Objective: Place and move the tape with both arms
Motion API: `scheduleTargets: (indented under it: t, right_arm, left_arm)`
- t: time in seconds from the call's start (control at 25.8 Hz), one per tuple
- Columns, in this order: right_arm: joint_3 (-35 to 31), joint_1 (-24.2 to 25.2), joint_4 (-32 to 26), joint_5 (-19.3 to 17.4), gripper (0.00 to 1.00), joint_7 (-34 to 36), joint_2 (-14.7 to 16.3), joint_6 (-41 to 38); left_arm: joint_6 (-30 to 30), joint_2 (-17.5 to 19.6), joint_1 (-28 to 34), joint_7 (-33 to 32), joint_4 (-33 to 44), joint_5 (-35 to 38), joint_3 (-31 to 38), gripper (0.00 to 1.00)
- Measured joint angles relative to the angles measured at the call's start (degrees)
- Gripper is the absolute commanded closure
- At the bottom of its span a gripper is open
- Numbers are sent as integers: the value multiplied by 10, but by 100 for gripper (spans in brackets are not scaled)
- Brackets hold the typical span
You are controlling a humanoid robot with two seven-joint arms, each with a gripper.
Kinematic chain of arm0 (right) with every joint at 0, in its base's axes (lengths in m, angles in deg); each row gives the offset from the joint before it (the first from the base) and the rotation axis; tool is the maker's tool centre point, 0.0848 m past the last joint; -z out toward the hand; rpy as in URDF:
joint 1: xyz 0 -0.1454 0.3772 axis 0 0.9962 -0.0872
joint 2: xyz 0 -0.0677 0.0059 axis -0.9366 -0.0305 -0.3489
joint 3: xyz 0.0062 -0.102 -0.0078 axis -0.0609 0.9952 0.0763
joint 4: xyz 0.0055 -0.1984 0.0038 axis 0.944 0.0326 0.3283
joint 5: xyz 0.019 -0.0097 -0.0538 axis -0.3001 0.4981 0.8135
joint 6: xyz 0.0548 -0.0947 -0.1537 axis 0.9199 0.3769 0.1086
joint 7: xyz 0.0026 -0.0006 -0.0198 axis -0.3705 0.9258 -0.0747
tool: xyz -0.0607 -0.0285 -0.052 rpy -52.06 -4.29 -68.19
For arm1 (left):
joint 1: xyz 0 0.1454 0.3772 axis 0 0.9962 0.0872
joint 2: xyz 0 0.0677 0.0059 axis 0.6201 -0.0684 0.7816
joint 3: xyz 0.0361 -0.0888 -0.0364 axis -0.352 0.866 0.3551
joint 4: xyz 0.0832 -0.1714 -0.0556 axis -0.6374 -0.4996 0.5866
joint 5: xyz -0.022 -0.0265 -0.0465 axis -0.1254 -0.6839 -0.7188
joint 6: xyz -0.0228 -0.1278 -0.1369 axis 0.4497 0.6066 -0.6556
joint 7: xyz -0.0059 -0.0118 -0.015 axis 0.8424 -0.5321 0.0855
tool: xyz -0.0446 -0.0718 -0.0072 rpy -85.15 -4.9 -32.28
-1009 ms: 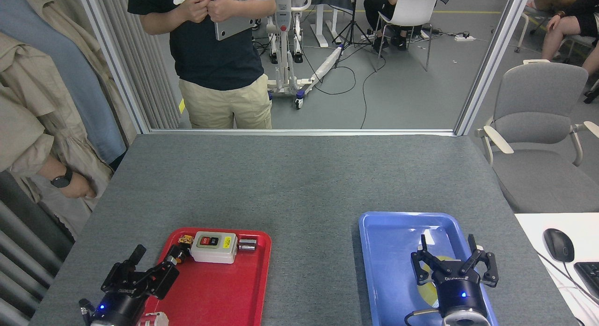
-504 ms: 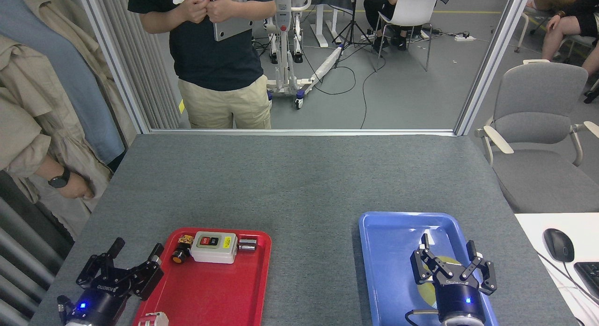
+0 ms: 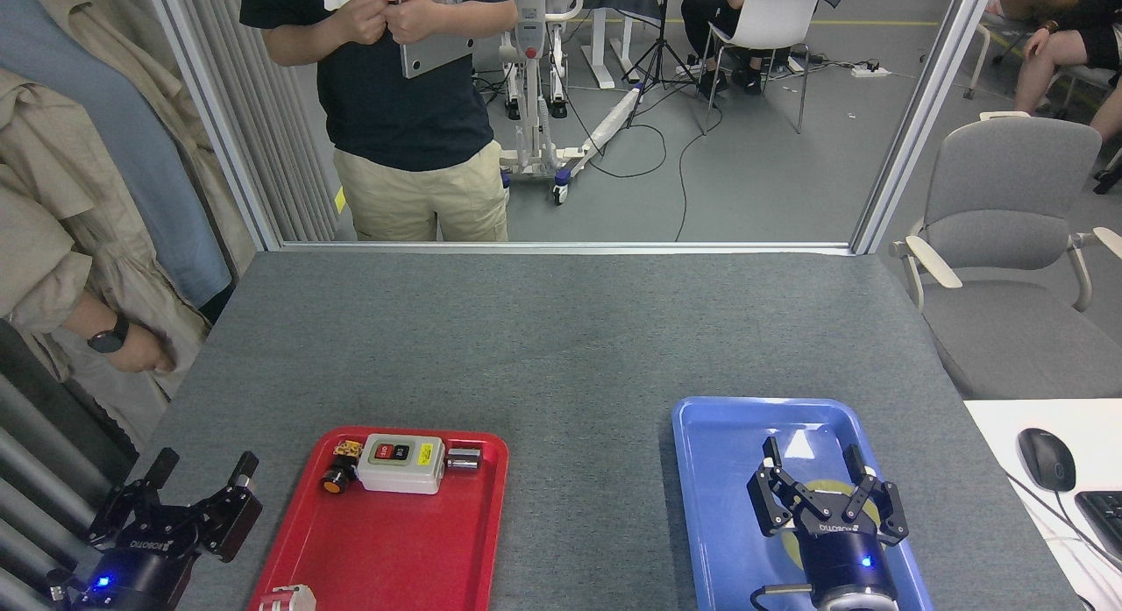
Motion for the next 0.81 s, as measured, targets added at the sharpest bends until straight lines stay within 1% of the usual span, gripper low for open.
scheduleTargets:
  t: [0.12, 0.39, 0.62, 0.81]
  right_arm:
    - [0, 2, -5, 0, 1, -4, 0, -1]
    - [0, 12, -25, 1, 1, -6, 0, -1]
    - [0, 25, -34, 2, 1, -6, -5, -3]
    - [0, 27, -36, 2, 1, -4, -8, -3]
  left_arm:
    - [5, -4, 5, 0, 18, 0, 15, 0]
    - [2, -12, 15, -6, 23, 4, 30, 0]
    - [0, -19, 15, -9, 10, 5, 12, 0]
    - [23, -39, 6, -10, 0, 14, -4, 0]
